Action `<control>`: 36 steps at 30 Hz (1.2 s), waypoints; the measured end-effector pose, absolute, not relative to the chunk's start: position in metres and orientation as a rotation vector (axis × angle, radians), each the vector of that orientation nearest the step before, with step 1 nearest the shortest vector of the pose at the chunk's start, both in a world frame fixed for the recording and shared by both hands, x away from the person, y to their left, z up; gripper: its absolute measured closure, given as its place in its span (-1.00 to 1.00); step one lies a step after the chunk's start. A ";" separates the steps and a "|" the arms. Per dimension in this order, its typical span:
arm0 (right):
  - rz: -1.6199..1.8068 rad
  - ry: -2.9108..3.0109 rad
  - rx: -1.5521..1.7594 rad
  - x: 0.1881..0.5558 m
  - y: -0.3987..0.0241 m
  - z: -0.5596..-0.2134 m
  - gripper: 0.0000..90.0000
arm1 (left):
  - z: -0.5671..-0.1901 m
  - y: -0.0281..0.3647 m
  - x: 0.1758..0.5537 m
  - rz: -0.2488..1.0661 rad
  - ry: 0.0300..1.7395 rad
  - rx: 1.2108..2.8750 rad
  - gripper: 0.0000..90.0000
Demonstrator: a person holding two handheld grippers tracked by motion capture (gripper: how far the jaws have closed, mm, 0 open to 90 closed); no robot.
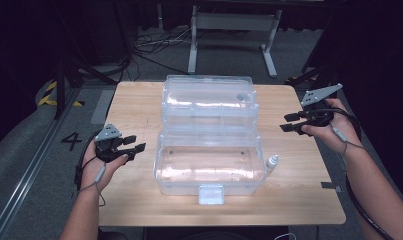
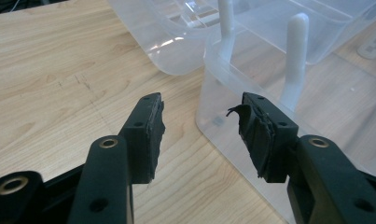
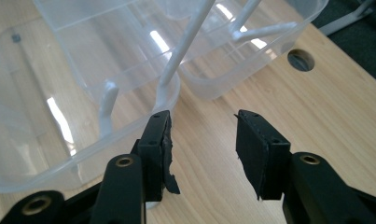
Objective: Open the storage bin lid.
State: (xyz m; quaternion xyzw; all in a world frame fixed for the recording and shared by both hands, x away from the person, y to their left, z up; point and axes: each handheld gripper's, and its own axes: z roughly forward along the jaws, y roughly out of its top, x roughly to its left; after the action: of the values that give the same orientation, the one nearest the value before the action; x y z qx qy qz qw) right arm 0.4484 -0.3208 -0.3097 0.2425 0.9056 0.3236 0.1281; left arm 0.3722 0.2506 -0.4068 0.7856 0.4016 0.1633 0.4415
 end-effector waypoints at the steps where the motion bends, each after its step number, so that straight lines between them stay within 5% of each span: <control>1: 0.916 2.657 0.697 0.449 -0.319 -0.311 0.27 | -0.408 0.251 0.371 0.398 1.003 1.955 0.11; 36: 0.437 2.982 0.501 0.440 -0.280 -0.354 0.22 | -0.419 0.263 0.343 0.390 1.068 1.991 0.10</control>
State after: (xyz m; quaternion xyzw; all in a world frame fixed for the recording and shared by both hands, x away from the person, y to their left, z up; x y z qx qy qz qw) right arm 0.4400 -0.2798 -0.3540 0.1640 0.9751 0.1429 0.0430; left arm 0.3432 0.2626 -0.4191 0.7913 0.4244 0.1550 0.4120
